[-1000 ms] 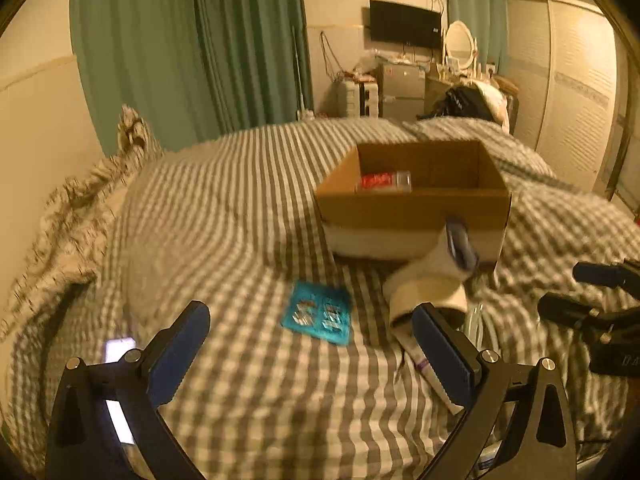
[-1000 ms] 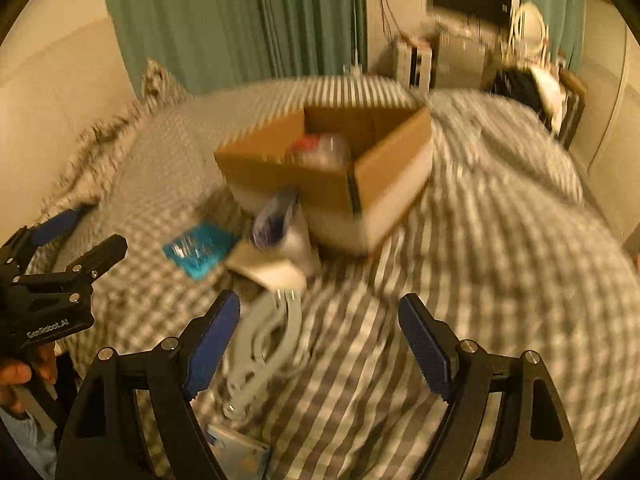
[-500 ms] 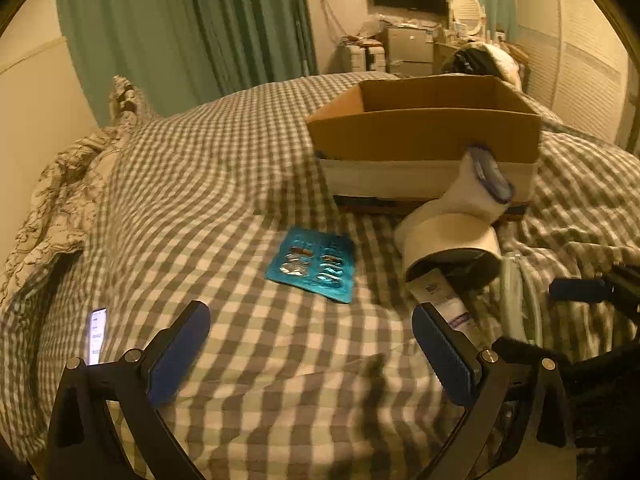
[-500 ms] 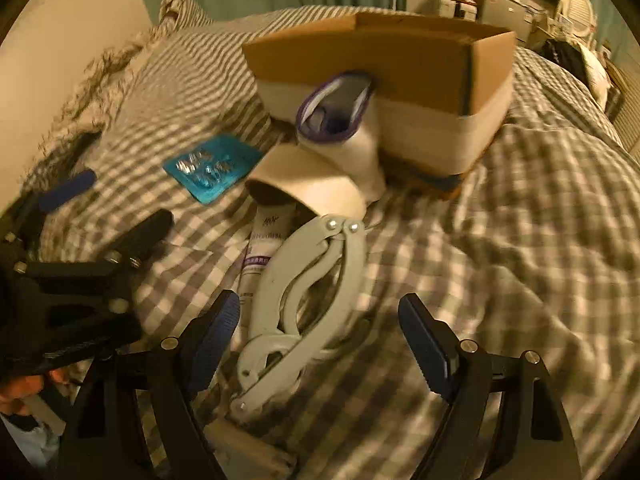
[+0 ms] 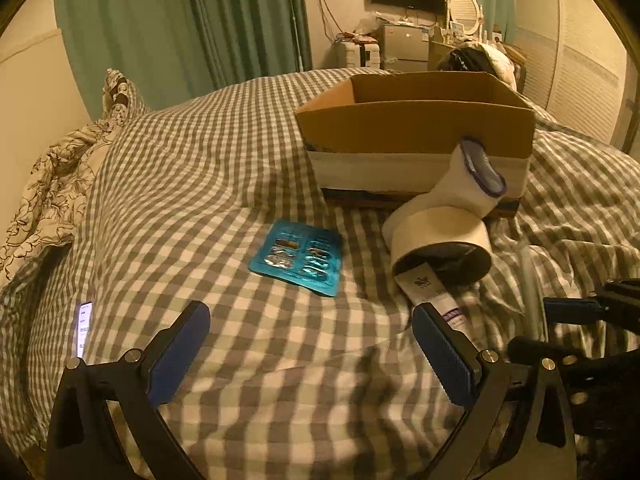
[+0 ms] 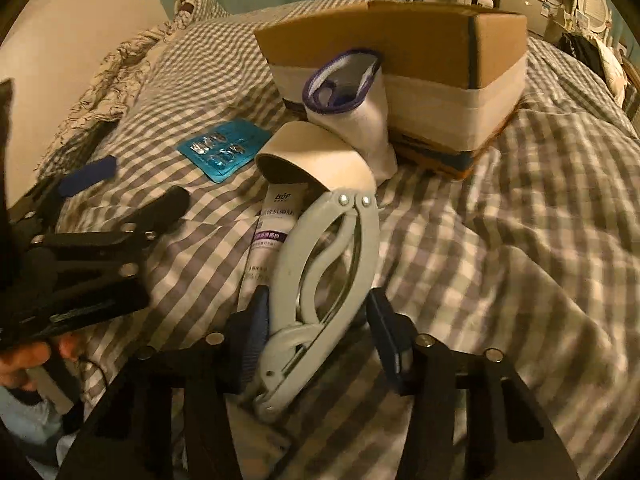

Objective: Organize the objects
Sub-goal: 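Grasp the white cream tube with the left tool while the right tool holds the clip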

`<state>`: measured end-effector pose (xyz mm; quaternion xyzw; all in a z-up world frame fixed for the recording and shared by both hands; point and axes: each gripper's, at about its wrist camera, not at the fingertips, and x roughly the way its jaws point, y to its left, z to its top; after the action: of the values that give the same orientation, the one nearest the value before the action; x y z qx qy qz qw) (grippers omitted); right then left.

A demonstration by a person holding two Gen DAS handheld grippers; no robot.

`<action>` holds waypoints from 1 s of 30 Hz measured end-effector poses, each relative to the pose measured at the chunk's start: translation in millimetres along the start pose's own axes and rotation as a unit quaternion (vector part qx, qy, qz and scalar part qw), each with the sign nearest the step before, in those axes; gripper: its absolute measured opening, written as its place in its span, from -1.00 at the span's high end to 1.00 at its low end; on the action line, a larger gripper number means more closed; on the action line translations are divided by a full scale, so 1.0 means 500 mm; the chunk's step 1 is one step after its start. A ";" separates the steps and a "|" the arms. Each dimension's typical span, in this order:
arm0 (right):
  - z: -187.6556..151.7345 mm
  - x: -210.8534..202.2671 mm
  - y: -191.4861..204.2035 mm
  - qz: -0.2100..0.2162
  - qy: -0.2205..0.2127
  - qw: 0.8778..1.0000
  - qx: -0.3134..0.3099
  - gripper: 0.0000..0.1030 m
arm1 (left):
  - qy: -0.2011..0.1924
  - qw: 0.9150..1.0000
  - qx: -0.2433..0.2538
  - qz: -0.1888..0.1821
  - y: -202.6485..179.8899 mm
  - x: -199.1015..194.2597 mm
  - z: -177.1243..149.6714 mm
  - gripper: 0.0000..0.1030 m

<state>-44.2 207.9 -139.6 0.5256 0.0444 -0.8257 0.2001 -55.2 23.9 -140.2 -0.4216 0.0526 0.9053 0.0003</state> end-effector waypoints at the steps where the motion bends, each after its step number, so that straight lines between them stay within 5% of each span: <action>1: -0.002 -0.011 -0.002 -0.002 -0.006 1.000 -0.001 0.22 | 0.000 1.000 0.000 -0.005 -0.005 -0.001 0.000 -1.00; 3: -0.008 -0.038 -0.004 -0.014 -0.021 1.000 -0.008 0.61 | -0.003 1.000 0.002 -0.012 -0.021 -0.002 -0.001 -1.00; 5: -0.013 -0.063 -0.010 -0.042 -0.037 0.998 -0.014 0.62 | -0.002 1.000 0.011 -0.016 -0.041 0.000 -0.004 -1.00; 12: -0.017 -0.060 -0.038 -0.005 -0.040 0.999 0.024 0.66 | 0.019 0.999 0.031 -0.034 -0.089 0.030 -0.014 -0.98; 18: -0.005 -0.107 -0.037 -0.030 -0.080 0.996 0.013 0.74 | 0.058 0.995 0.025 -0.077 -0.121 0.078 -0.012 -0.71; 25: -0.003 -0.103 -0.040 -0.032 -0.083 0.996 0.000 0.76 | 0.060 0.990 0.062 -0.108 -0.164 0.089 -0.020 0.31; 30: 0.005 -0.095 -0.040 -0.024 -0.084 0.996 -0.006 0.78 | 0.054 0.989 0.014 -0.133 -0.125 0.062 -0.014 0.49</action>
<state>-36.5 238.8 -99.0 0.4520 0.0447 -0.8713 0.1861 -67.3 84.1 -174.3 -0.4732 0.0083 0.8721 0.1240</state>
